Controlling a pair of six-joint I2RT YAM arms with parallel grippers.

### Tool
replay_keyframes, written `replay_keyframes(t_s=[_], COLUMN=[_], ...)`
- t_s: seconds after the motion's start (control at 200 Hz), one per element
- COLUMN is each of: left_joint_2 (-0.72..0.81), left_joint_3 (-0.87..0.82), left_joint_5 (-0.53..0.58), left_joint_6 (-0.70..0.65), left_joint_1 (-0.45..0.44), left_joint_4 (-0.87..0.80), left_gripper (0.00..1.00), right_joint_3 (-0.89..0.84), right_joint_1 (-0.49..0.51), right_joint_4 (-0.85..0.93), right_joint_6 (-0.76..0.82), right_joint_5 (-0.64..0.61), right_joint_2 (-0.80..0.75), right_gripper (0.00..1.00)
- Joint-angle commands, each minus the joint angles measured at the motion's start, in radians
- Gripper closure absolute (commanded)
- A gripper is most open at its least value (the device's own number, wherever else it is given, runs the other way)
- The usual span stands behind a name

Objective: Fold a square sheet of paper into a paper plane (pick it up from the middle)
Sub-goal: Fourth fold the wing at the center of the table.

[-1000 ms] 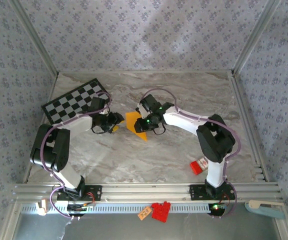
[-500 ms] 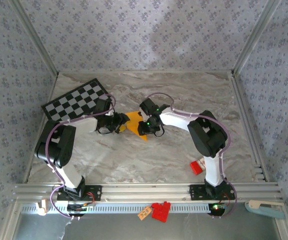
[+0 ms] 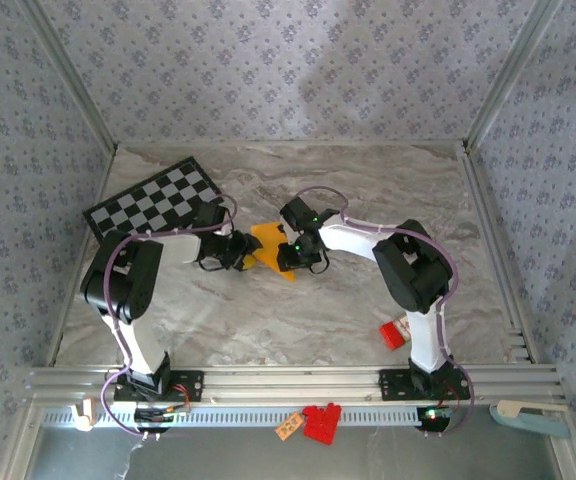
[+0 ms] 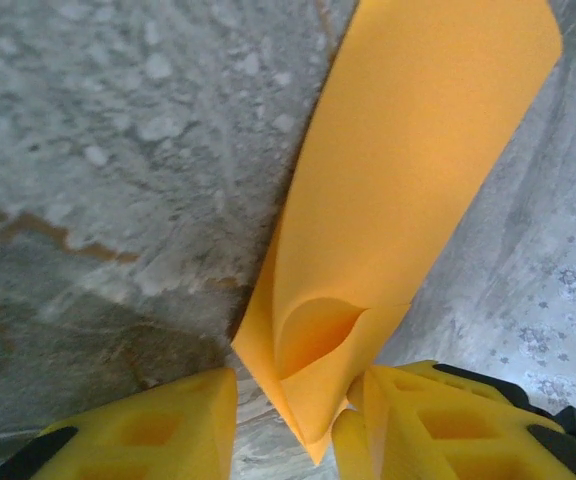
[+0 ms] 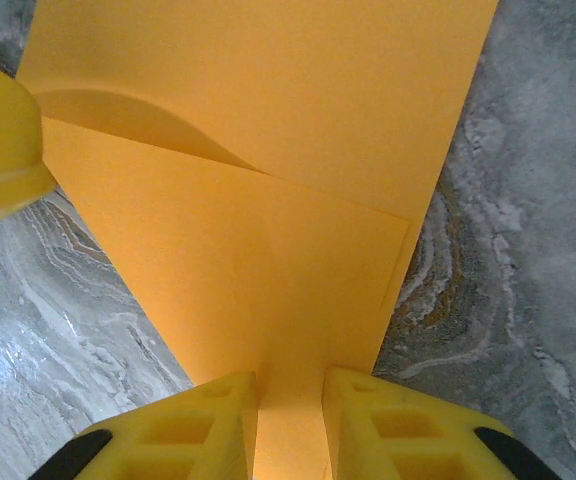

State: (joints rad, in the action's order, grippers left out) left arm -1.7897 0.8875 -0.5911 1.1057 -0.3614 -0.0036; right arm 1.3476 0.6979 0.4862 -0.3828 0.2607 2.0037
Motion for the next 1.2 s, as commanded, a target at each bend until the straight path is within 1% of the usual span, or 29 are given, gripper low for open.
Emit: replay_keyframes(t_s=[0.0, 0.095, 0.21, 0.38, 0.62, 0.83, 1.104, 1.194], left_joint_2=[-0.017, -0.024, -0.031, -0.052, -0.055, -0.074, -0.087, -0.082], left_joint_3=[0.045, 0.055, 0.065, 0.080, 0.068, 0.063, 0.058, 0.056], left_joint_5=[-0.024, -0.032, -0.036, -0.060, -0.091, -0.108, -0.119, -0.118], left_joint_6=[-0.034, -0.048, -0.072, -0.119, -0.264, -0.306, -0.364, -0.385], left_joint_1=[-0.005, -0.005, -0.005, -0.005, -0.004, -0.004, -0.005, -0.005], left_joint_4=[-0.004, -0.007, -0.021, -0.026, 0.032, 0.079, 0.089, 0.093], left_gripper=[0.65, 0.69, 0.70, 0.70, 0.71, 0.71, 0.72, 0.74], right_joint_3=[-0.002, -0.004, -0.007, -0.016, -0.020, -0.020, -0.021, -0.021], right_joint_1=[-0.009, -0.010, -0.013, -0.021, -0.031, -0.039, -0.043, -0.044], right_joint_4=[0.030, 0.029, 0.026, 0.019, 0.012, 0.016, 0.017, 0.015], right_joint_6=[-0.016, -0.016, -0.016, -0.013, 0.002, 0.010, 0.015, 0.016], right_joint_5=[-0.017, -0.016, -0.012, -0.005, 0.022, 0.031, 0.036, 0.040], right_joint_2=[0.026, 0.027, 0.027, 0.024, 0.024, 0.027, 0.032, 0.032], right_gripper=[0.74, 0.74, 0.74, 0.74, 0.75, 0.75, 0.75, 0.75])
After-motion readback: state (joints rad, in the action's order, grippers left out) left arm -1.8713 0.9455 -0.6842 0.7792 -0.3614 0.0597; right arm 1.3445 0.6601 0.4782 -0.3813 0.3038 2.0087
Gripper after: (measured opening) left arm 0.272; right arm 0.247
